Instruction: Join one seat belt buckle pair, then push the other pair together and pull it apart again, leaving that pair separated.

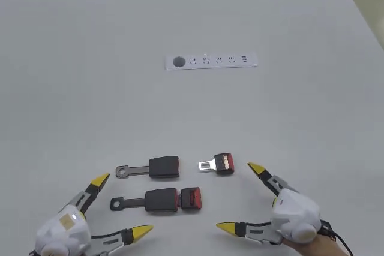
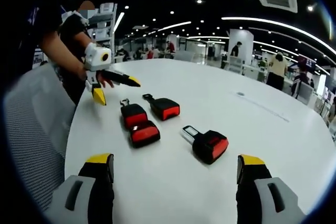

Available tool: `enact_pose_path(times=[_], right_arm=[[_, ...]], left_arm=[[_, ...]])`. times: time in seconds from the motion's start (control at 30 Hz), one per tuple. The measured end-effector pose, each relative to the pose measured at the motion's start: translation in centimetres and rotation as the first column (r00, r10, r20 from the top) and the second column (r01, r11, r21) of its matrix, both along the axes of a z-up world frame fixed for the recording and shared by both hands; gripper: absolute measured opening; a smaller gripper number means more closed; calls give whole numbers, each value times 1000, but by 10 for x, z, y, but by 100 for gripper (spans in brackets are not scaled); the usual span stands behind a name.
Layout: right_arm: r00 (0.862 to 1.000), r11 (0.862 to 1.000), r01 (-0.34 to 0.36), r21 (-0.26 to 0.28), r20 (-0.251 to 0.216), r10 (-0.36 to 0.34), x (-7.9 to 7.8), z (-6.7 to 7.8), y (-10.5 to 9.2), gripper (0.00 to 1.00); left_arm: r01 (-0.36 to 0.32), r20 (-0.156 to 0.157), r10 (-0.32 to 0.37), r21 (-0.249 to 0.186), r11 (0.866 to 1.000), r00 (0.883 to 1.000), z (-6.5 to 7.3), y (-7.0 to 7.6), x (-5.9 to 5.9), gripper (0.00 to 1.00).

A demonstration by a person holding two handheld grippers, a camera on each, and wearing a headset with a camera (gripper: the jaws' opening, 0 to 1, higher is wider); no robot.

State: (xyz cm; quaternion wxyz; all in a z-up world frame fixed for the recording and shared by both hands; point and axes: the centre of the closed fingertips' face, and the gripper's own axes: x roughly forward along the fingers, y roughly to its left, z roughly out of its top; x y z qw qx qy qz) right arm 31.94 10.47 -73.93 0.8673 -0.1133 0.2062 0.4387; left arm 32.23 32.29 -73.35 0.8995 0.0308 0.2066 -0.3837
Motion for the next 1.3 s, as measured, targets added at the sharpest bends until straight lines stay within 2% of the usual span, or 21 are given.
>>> enact_pose_path(times=[0.13,0.33,0.9,1.0,1.3], right_arm=[[1000,1000,15,0,-5,-15,-4,-1,-1,99],[999,999,40,11,-6,-40,-5,1,-1,99],[999,999,41,7,-2,-41,-6,0,-2,99],[999,999,37,7,-4,-37,-7,0,-1,99],[999,999,31,7,9,-31,-5,2,-1,99]], left_arm=[[-7,-7,7,6,1000,1000,-3,-2,-4,100],[-32,10,32,-4,999,999,1,-3,-2,100],[-32,12,32,14,999,999,0,-2,-4,100],[-34,22,33,7,999,999,4,-2,-3,100],[-29,19,29,9,1000,999,3,-1,-2,100]])
